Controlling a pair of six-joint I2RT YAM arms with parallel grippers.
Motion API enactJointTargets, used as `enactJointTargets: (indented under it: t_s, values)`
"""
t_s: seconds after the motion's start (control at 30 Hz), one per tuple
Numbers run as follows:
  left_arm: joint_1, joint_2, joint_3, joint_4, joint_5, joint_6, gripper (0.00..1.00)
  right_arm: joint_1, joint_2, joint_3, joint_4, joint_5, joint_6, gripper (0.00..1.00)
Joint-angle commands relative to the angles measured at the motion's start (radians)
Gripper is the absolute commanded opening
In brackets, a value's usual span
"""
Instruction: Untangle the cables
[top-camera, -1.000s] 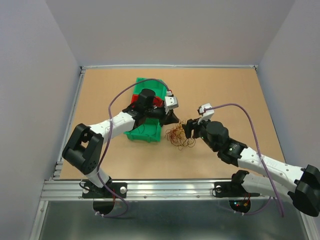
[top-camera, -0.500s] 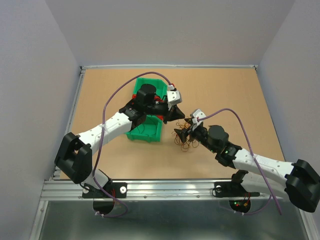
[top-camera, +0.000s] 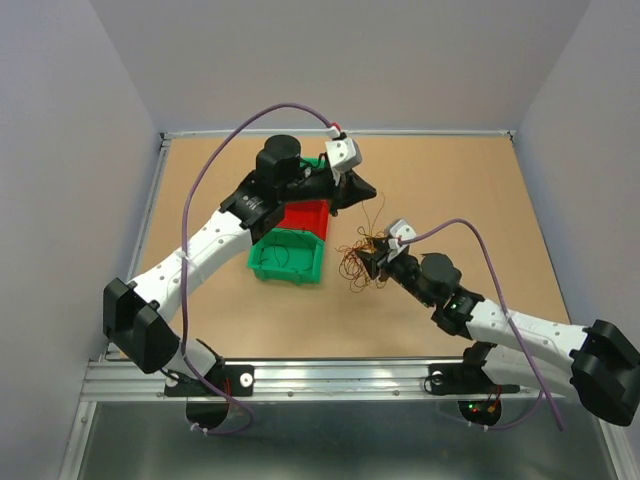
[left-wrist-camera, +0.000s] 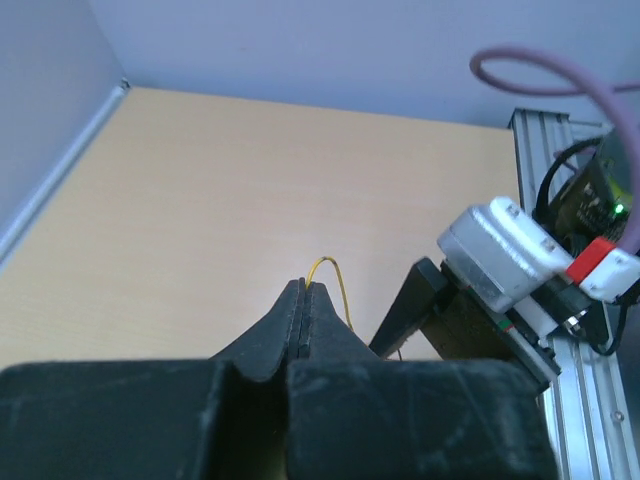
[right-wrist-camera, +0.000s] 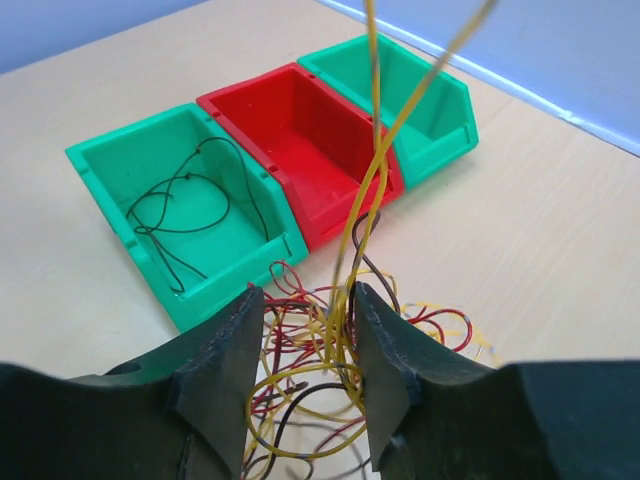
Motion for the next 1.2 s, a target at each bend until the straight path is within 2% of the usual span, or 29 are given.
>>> enactJointTargets:
  t_s: [0.0,0.03,0.07,0.2,0.33,0.43,0.53,0.6,0.83,1.03,1.13,1.17]
  values:
    - [-0.003,-0.039,0.152,-0.002,-0.044,-0.063,0.00,-0.002,-0.027,-0.039,0.053,0.082,-0.014,0.43]
    - [-0.003,-0.036,0.205,-0.005,-0.058,-0.071,0.00,0.000,-0.039,-0.047,0.051,0.092,-0.011,0.35]
    - [-0.003,-0.031,0.232,-0.005,-0.063,-0.089,0.00,-0.002,-0.046,-0.048,0.051,0.105,-0.003,0.33]
    - [-0.003,0.004,0.393,-0.015,-0.099,-0.144,0.00,-0.002,-0.079,-0.058,0.050,0.115,0.015,0.32]
    - [-0.003,0.058,0.641,-0.061,-0.135,-0.195,0.00,-0.003,-0.085,-0.056,0.036,0.183,0.035,0.32]
    - [-0.003,0.091,0.764,-0.067,-0.170,-0.235,0.00,-0.017,-0.068,-0.042,0.015,0.220,0.067,0.31]
    - [-0.003,0.119,0.859,-0.064,-0.226,-0.264,0.00,-0.039,-0.042,-0.009,-0.027,0.256,0.118,0.27]
    - [-0.004,0.134,0.910,-0.042,-0.251,-0.279,0.00,-0.052,-0.025,0.016,-0.070,0.335,0.174,0.20]
    - [-0.003,0.171,1.020,-0.021,-0.363,-0.330,0.00,-0.169,-0.001,0.065,-0.194,0.395,0.316,0.19]
    - [-0.003,0.128,0.949,0.001,-0.451,-0.290,0.00,-0.338,0.068,0.074,-0.251,0.381,0.397,0.22]
    - [-0.003,0.102,0.906,0.014,-0.497,-0.264,0.00,-0.370,0.101,0.093,-0.271,0.379,0.417,0.27]
    - [-0.003,0.095,0.892,0.018,-0.498,-0.253,0.00,-0.370,0.102,0.097,-0.271,0.363,0.415,0.38]
